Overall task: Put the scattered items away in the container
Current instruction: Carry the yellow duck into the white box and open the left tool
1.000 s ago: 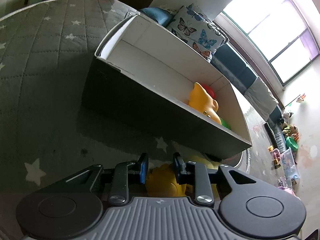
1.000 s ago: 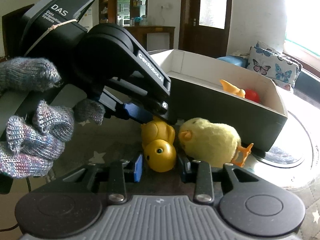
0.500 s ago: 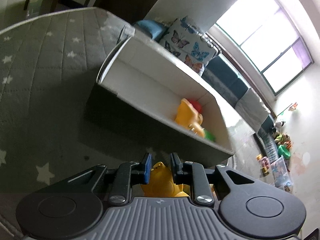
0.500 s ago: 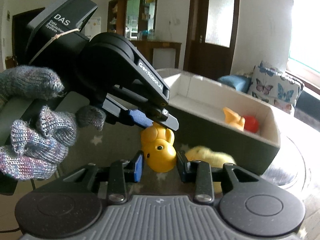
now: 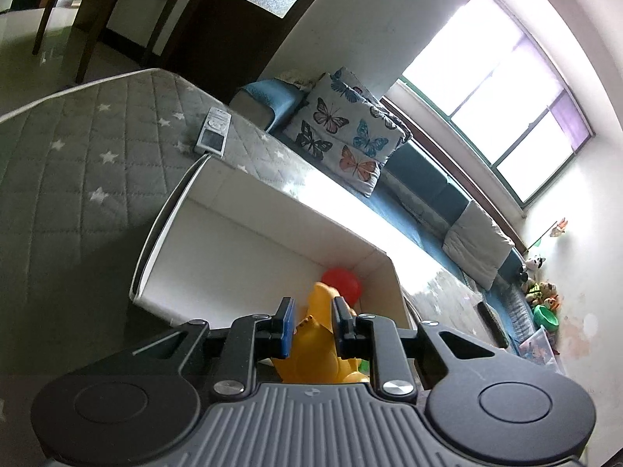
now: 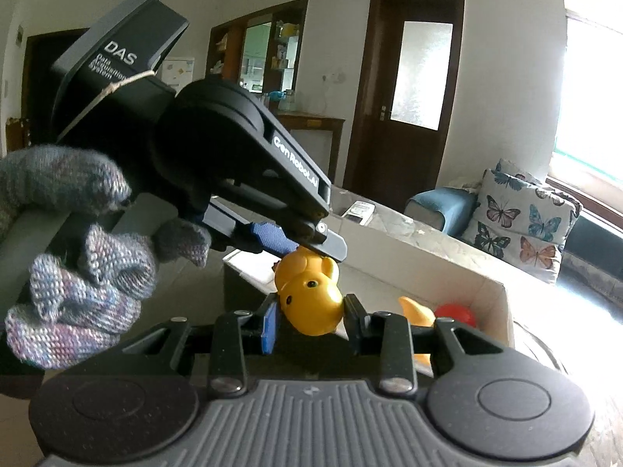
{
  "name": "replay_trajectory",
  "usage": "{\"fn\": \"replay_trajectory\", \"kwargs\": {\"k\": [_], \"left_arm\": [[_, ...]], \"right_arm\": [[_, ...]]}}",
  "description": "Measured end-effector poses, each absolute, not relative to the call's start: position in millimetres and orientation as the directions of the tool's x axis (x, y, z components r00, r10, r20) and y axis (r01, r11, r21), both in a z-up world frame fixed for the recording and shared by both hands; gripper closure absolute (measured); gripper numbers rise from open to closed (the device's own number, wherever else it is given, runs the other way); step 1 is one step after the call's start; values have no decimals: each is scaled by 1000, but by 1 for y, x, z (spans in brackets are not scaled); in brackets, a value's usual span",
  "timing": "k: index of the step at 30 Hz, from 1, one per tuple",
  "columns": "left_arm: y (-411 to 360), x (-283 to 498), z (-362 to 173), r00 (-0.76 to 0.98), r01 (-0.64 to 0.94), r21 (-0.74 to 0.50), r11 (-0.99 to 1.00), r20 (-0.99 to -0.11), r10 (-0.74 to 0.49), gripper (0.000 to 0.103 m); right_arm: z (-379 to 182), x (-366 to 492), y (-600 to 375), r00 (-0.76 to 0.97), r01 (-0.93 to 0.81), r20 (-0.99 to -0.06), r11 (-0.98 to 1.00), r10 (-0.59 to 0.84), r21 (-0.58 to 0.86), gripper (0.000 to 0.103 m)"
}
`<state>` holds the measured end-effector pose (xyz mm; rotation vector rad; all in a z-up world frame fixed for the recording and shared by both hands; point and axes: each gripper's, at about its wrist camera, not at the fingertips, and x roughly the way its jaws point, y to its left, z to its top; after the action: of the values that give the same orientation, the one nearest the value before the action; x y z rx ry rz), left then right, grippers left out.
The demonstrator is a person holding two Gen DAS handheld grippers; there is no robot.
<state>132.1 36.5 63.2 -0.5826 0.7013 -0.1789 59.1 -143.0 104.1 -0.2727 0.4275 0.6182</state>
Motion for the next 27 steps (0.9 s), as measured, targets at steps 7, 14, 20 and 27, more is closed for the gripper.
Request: {"fn": "replay_trajectory", "kwargs": {"k": [7, 14, 20, 27], "left_arm": [[37, 172, 56, 733, -49, -550, 834, -587, -344, 82], [36, 203, 35, 687, -91, -538, 838, -643, -338, 82], [36, 230, 17, 643, -128, -526, 841, -690, -333, 82], [34, 246, 2, 607, -153, -505, 849, -726, -322, 82]], "right_arm": [[96, 102, -141, 700, -616, -516, 783, 494, -86, 69], [85, 143, -139, 655, -623, -575, 781, 490, -45, 69], [72, 171, -136, 611, -634, -632, 773, 477, -29, 69], [59, 184, -132, 558, -642, -688, 767, 464, -3, 69]]}}
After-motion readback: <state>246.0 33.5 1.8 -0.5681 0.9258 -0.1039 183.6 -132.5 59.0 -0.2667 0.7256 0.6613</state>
